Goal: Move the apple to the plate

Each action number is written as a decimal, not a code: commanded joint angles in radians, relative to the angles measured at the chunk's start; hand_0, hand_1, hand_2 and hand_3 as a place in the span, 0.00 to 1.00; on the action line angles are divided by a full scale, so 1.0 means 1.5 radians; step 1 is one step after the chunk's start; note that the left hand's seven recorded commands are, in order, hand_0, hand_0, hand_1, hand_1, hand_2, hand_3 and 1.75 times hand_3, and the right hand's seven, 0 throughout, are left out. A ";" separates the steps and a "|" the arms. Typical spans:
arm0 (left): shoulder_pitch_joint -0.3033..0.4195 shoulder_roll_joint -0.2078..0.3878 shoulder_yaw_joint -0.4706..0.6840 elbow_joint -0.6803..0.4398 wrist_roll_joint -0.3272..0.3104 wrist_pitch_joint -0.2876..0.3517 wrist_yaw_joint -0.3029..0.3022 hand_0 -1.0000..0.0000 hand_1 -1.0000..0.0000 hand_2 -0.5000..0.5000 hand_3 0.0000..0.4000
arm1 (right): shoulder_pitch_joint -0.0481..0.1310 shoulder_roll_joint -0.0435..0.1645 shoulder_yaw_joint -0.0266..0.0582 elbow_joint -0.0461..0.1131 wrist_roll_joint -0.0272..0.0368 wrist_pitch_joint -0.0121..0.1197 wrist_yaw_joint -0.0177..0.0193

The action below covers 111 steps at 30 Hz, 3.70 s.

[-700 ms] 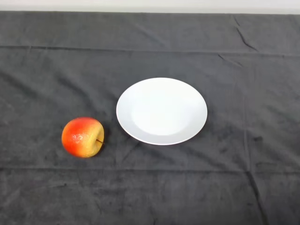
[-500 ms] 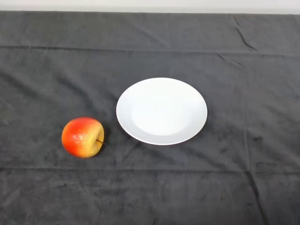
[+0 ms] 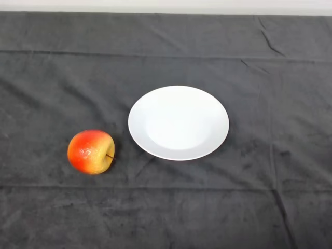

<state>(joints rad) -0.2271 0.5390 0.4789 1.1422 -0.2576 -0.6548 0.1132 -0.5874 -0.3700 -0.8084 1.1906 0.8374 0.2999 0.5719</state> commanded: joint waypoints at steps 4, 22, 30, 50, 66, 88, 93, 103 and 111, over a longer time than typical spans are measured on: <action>-0.020 0.007 -0.028 -0.031 0.022 -0.014 0.009 1.00 1.00 0.50 0.00 | -0.002 -0.015 -0.0082 0.010 -0.0032 -0.002 -0.0022; 0.140 -0.058 -0.152 -0.432 0.151 0.099 0.079 1.00 1.00 0.50 0.00 | 0.000 -0.013 -0.0070 0.003 -0.0038 -0.001 -0.0052; 0.188 -0.076 -0.220 -0.592 0.208 0.206 0.084 1.00 1.00 0.50 0.00 | 0.002 -0.011 -0.0058 -0.002 -0.0042 -0.001 -0.0077; 0.083 -0.109 -0.357 -0.635 0.269 0.374 0.085 1.00 1.00 0.50 0.00 | 0.005 -0.007 -0.0035 -0.012 -0.0044 0.000 -0.0130; -0.083 -0.149 -0.455 -0.405 0.268 0.328 0.111 1.00 1.00 0.50 0.00 | 0.006 -0.007 -0.0030 -0.013 -0.0033 0.001 -0.0143; -0.133 -0.124 -0.498 -0.344 0.255 0.294 0.106 0.00 0.00 0.50 1.00 | 0.004 -0.009 -0.0035 -0.010 -0.0016 0.001 -0.0129; -0.130 -0.107 -0.486 -0.415 0.256 0.332 0.105 0.00 0.00 0.50 1.00 | 0.004 -0.009 -0.0034 -0.009 -0.0015 0.001 -0.0127; -0.144 -0.114 -0.481 -0.503 0.277 0.377 0.129 0.00 0.00 0.50 1.00 | 0.005 -0.009 -0.0030 -0.010 -0.0014 0.001 -0.0130; -0.199 -0.157 -0.508 -0.443 0.292 0.363 0.164 0.00 0.00 0.50 1.00 | 0.005 -0.009 -0.0027 -0.010 -0.0014 0.001 -0.0131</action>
<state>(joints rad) -0.4595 0.3107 -0.2694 0.4705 0.1618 -0.1003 0.3505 -0.5873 -0.3698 -0.8078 1.1887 0.8381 0.2998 0.5619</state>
